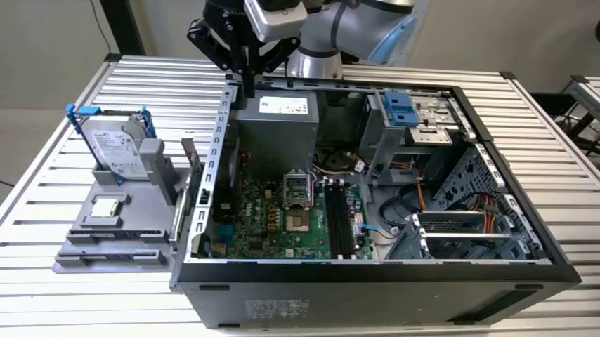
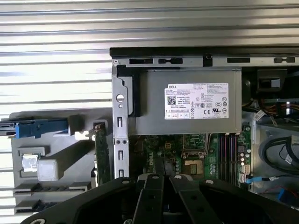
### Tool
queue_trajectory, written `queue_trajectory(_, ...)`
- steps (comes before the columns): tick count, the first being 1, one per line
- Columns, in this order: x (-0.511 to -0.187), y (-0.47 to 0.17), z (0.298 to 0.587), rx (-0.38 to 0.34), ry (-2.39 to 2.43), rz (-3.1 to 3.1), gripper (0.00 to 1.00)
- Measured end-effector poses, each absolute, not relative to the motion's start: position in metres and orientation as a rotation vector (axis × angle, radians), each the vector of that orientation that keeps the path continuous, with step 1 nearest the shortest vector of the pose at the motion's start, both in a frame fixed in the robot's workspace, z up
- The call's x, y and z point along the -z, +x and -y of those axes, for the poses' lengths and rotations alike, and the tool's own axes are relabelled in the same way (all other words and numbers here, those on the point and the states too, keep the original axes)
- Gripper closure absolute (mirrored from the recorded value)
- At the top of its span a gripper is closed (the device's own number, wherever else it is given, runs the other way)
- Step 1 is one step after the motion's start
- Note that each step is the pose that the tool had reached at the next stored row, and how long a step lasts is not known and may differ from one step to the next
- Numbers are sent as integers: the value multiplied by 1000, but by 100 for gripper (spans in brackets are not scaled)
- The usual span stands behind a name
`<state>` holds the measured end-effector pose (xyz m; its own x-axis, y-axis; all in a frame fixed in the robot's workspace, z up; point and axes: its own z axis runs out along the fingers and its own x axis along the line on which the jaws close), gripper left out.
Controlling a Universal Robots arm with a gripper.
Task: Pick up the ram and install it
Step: 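Reach for the ram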
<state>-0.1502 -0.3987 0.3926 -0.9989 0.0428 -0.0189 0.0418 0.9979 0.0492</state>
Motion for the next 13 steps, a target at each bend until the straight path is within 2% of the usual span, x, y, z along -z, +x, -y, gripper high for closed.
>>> queue_trajectory(13, -393, -178, 398, -76, 54, -3120, 100)
